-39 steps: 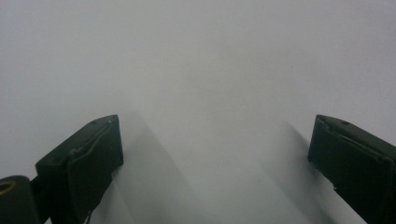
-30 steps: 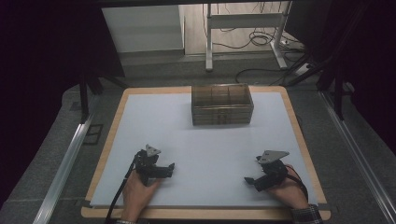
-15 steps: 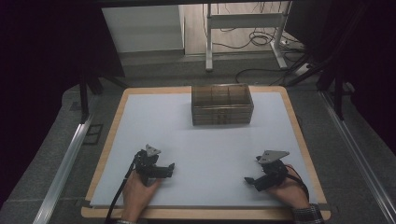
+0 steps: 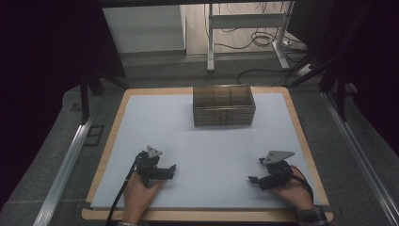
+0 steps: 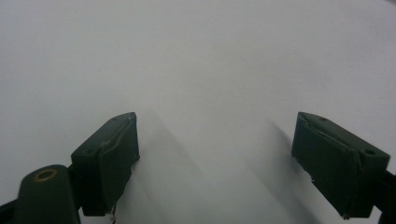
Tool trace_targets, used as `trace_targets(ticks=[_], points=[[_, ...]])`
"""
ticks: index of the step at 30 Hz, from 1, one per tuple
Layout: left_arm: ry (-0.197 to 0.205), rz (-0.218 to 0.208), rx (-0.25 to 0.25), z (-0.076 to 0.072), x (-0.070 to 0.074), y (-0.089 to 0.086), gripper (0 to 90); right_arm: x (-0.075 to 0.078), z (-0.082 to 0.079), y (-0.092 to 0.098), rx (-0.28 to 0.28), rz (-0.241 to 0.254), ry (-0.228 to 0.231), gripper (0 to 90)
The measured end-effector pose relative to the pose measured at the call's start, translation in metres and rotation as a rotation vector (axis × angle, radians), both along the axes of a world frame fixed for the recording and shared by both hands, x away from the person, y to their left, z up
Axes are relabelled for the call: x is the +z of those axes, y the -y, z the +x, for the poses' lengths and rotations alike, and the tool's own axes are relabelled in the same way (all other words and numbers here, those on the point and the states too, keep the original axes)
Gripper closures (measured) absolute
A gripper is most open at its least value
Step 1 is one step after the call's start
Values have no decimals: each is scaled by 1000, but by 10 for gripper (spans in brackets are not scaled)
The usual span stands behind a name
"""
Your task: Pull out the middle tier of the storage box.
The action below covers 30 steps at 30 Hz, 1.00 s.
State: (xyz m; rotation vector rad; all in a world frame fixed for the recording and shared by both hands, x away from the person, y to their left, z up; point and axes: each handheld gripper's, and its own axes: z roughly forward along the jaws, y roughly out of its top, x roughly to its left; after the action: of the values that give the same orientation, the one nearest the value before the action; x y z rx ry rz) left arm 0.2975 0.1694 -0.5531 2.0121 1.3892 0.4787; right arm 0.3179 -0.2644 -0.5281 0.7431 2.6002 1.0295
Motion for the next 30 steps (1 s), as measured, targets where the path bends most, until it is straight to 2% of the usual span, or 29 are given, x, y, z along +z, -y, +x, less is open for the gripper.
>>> trace_targets(ticks=[10, 20, 30], points=[[0, 1, 0, 0, 0, 0, 0, 9, -1, -2, 37, -21, 39, 213], [0, 0, 0, 0, 0, 0, 0, 13, 3, -10, 37, -42, 36, 219], [0, 0, 0, 0, 0, 0, 0, 19, 6, -15, 27, -76, 70, 251]])
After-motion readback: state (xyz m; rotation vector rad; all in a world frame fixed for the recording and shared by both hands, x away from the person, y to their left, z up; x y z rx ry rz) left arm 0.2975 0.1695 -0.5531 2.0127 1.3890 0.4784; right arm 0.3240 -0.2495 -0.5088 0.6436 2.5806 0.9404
